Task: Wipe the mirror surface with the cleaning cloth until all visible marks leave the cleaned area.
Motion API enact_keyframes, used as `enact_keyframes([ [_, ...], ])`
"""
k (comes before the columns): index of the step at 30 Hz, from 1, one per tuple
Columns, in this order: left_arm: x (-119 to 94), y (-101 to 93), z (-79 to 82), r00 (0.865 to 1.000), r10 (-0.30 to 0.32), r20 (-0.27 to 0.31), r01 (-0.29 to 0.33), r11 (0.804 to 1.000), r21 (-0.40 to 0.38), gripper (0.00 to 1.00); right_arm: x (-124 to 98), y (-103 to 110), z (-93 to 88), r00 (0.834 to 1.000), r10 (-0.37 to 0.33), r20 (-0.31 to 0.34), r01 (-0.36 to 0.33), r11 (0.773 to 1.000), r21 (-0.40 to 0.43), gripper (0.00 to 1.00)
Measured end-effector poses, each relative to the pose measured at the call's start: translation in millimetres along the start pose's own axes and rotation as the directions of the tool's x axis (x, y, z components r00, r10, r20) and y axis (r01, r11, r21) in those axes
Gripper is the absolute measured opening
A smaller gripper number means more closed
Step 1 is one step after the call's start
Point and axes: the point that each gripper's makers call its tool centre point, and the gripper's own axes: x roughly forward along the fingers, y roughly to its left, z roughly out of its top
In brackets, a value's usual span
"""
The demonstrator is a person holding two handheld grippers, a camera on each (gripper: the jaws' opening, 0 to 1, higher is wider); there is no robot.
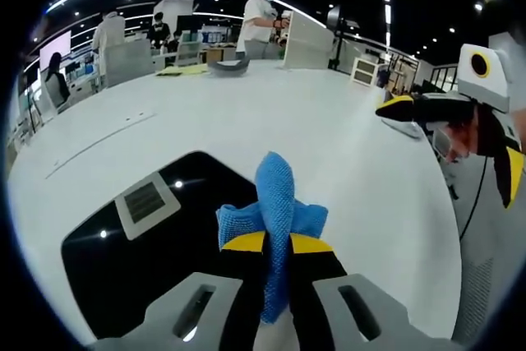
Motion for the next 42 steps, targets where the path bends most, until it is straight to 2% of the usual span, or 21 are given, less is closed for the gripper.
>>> enact_keyframes([
  [10, 2, 1.0, 1.6, 1.0, 0.011, -0.007, -0.011, 1.0, -0.006, 0.05, 4, 1, -1.4, 1.0, 0.008, -0.012, -0.008, 1.0, 0.0, 0.99],
  [17, 5, 3.8, 5.0, 1.0, -0.01, -0.015, 0.009, 0.999, -0.039, 0.05, 7, 0, -1.3, 1.0, 0.009, -0.007, -0.009, 1.0, 0.002, 0.99],
  [21, 6, 3.9, 5.7, 0.999, -0.021, -0.039, 0.021, 1.0, -0.005, 0.05, 7, 2, -4.3, 1.0, 0.013, -0.011, -0.013, 1.0, 0.001, 0.99],
  [34, 8, 7.5, 7.0, 0.999, -0.039, -0.01, 0.039, 0.998, 0.046, 0.05, 7, -1, -2.0, 1.0, 0.008, -0.015, -0.008, 1.0, -0.003, 0.99],
  [42, 9, 9.7, 8.2, 0.999, -0.053, 0.005, 0.052, 0.998, 0.037, 0.05, 11, 0, -0.6, 1.0, 0.016, -0.021, -0.016, 1.0, -0.005, 0.99],
])
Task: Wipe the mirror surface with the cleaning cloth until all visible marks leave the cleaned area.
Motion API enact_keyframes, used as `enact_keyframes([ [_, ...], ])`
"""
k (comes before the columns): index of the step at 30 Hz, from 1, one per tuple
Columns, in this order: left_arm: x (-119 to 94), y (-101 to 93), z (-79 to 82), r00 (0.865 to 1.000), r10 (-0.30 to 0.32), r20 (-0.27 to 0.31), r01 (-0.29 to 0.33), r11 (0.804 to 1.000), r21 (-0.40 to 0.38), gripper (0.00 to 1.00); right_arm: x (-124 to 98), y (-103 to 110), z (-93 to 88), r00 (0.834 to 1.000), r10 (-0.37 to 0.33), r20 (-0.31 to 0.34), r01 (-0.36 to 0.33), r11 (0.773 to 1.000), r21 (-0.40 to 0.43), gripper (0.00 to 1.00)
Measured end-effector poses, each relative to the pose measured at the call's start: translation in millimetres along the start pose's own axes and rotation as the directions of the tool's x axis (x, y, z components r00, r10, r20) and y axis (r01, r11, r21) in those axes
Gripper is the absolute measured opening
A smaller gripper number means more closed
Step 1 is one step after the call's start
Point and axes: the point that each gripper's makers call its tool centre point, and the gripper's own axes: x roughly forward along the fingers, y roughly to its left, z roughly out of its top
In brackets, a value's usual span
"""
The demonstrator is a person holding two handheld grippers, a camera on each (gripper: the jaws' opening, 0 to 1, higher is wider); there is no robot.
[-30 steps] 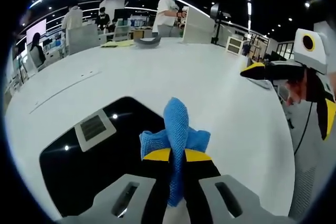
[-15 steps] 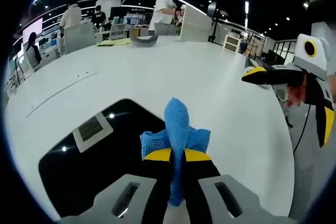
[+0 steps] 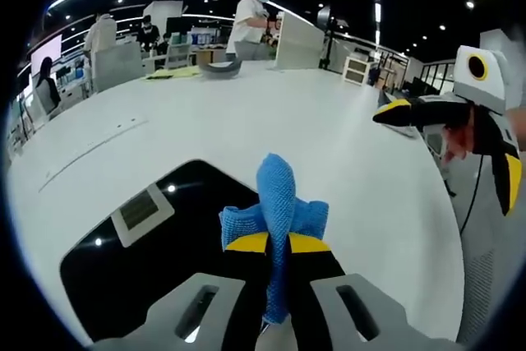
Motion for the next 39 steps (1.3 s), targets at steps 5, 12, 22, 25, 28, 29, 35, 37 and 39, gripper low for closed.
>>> enact_keyframes([
  [5, 0, 1.0, 0.4, 1.0, 0.002, 0.009, -0.002, 1.0, 0.015, 0.05, 2, 0, -2.2, 1.0, 0.003, -0.011, -0.003, 1.0, -0.005, 0.99],
  [12, 1, 2.7, 1.2, 1.0, 0.004, 0.01, -0.004, 1.0, 0.022, 0.05, 1, -1, -0.7, 1.0, 0.007, -0.012, -0.007, 1.0, -0.003, 0.98],
  [22, 2, 6.2, 2.7, 1.0, 0.009, 0.016, -0.009, 1.0, 0.022, 0.05, -1, -3, -0.3, 1.0, 0.004, -0.008, -0.004, 1.0, 0.016, 0.97],
  [25, 2, 7.5, 3.1, 1.0, 0.007, 0.016, -0.008, 1.0, 0.021, 0.05, -4, -6, -0.5, 1.0, -0.006, -0.002, 0.006, 0.999, 0.036, 0.97],
  [28, 2, 9.1, 3.4, 1.0, 0.007, 0.014, -0.008, 1.0, 0.022, 0.05, -5, -12, 1.1, 1.0, -0.023, 0.008, 0.023, 0.999, 0.045, 0.97],
  [29, 2, 9.5, 3.4, 1.0, 0.008, 0.015, -0.008, 1.0, 0.023, 0.05, -5, -13, 2.0, 1.0, -0.025, 0.009, 0.024, 0.999, 0.047, 0.97],
  [35, 4, 13.4, 4.9, 1.0, 0.006, 0.017, -0.007, 1.0, 0.029, 0.05, -5, -15, 3.5, 1.0, -0.028, 0.013, 0.027, 0.999, 0.044, 0.97],
  [37, 4, 15.1, 5.9, 1.0, 0.008, 0.02, -0.009, 1.0, 0.025, 0.05, -5, -15, 3.5, 1.0, -0.027, 0.014, 0.026, 0.999, 0.046, 0.97],
  [39, 4, 16.2, 6.5, 1.0, 0.011, 0.023, -0.012, 1.0, 0.02, 0.05, -4, -15, 0.7, 1.0, -0.026, 0.004, 0.026, 0.999, 0.041, 0.97],
])
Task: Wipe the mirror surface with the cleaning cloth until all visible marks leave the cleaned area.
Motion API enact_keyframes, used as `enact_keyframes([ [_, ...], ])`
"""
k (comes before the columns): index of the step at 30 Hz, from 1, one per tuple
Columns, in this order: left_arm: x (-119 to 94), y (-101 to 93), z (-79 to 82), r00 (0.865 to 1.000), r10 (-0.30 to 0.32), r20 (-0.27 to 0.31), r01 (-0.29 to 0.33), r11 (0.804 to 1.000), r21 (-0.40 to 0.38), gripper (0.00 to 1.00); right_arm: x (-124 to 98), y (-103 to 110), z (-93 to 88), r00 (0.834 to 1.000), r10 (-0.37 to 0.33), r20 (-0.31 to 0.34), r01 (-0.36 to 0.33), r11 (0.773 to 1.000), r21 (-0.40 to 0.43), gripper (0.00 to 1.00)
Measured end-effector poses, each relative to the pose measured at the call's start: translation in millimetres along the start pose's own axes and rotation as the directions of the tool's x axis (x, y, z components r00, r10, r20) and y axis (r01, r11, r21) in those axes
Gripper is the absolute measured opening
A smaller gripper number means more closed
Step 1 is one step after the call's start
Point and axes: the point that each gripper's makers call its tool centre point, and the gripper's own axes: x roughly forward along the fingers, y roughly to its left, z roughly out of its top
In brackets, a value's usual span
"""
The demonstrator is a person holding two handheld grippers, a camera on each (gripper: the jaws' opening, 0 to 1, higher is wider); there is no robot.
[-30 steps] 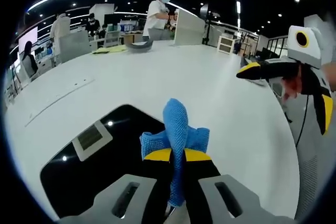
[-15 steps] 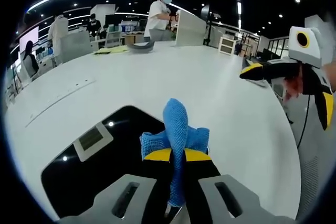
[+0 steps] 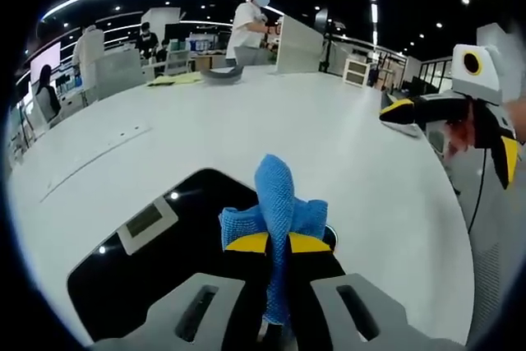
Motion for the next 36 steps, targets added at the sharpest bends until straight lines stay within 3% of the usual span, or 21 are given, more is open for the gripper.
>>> enact_keyframes([
  [19, 6, 20.4, 7.2, 1.0, 0.014, 0.026, -0.014, 1.0, -0.021, 0.05, 0, -5, 1.0, 1.0, -0.004, 0.009, 0.004, 1.0, 0.011, 0.96],
  [36, 10, 36.7, 12.5, 1.0, 0.023, 0.015, -0.023, 1.0, 0.009, 0.05, 4, -8, -3.2, 1.0, -0.004, 0.005, 0.004, 1.0, 0.019, 0.96],
])
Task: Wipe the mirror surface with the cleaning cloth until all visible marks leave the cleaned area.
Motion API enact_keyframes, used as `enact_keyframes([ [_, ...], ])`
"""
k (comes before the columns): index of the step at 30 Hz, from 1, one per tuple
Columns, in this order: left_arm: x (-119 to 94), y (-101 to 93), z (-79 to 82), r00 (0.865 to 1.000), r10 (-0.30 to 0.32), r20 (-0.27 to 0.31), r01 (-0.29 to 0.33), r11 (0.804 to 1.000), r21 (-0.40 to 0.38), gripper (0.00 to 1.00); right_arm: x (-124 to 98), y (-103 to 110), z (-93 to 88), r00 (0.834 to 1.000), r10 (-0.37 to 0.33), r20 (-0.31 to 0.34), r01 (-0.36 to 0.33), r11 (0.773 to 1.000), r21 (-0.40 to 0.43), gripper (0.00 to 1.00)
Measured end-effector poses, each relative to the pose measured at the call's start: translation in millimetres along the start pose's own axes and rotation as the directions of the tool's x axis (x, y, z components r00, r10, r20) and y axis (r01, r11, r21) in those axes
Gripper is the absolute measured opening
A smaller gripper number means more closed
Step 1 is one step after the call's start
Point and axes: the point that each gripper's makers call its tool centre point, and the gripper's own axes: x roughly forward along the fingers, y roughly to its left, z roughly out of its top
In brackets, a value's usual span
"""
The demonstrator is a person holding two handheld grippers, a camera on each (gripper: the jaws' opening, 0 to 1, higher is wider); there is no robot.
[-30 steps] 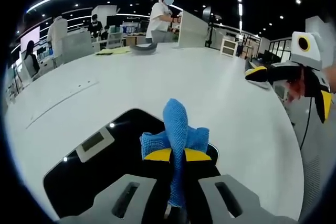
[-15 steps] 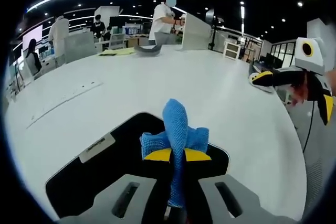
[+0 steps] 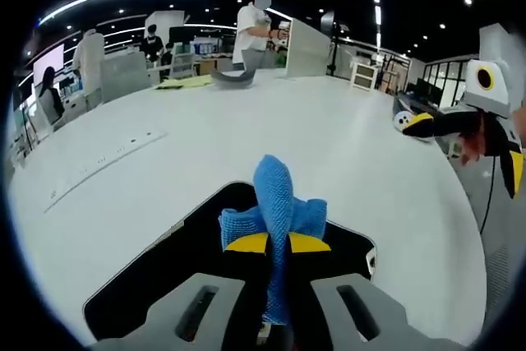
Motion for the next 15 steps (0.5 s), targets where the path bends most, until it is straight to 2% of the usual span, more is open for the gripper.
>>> enact_keyframes([
  [8, 2, 11.1, 3.2, 1.0, 0.017, -0.001, -0.017, 1.0, -0.006, 0.05, -1, -1, -7.6, 1.0, 0.006, -0.016, -0.005, 1.0, 0.007, 0.95],
  [15, 2, 16.0, 4.7, 1.0, 0.023, 0.001, -0.023, 1.0, -0.014, 0.05, 2, 0, -4.8, 1.0, 0.012, -0.004, -0.012, 1.0, 0.008, 0.95],
])
